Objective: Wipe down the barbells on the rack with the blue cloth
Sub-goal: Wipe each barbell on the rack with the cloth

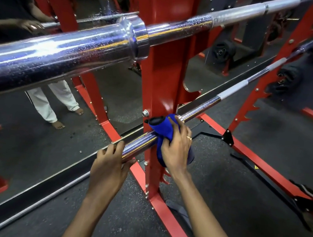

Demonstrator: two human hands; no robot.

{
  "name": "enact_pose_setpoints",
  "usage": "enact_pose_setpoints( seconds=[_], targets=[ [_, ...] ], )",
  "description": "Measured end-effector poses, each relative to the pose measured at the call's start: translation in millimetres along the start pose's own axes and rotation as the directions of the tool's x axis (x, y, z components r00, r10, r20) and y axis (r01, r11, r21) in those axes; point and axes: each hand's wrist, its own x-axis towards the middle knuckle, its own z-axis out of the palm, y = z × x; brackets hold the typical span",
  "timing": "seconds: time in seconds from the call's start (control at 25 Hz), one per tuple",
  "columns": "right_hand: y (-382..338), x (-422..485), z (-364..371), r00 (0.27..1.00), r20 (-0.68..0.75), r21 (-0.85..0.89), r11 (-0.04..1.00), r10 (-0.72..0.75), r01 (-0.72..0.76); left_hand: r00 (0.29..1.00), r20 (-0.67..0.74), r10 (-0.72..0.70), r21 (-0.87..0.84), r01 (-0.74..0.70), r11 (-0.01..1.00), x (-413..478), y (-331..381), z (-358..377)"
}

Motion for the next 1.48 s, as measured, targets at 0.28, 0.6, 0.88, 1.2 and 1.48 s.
enact_pose_setpoints(
  seconds=[0.28, 0.6, 0.88, 1.2, 1.48],
  targets=[
    [-0.4, 51.2, -3.9, 0.991, -0.048, -0.252, 0.958, 0.128, -0.136, 0.915, 0.404, -0.007, -0.247, 0.117, 0.962, 30.2, -19.7, -24.3],
    [41.2, 53.1, -23.2, 0.986, -0.024, -0.013, 0.986, 0.167, -0.167, 0.684, 0.726, 0.065, -0.59, 0.572, 0.57, 56.3, -34.8, -22.4],
    [-32.1, -38.3, 24.0, 0.916, 0.191, 0.14, 0.933, -0.354, 0.331, 0.84, 0.2, -0.505, -0.791, 0.442, 0.422, 13.5, -10.5, 6.3],
    [15.9, 0.3, 22.9, 0.986, -0.001, 0.146, 0.976, -0.165, 0.163, 0.842, 0.245, -0.48, -0.723, 0.489, 0.488, -23.8, 1.1, -10.0],
    [9.8, -16.4, 6.1, 0.983, 0.035, 0.275, 0.948, -0.178, 0.162, 0.833, 0.307, -0.461, -0.197, 0.529, 0.825, 16.4, 27.9, -18.7]
  ],
)
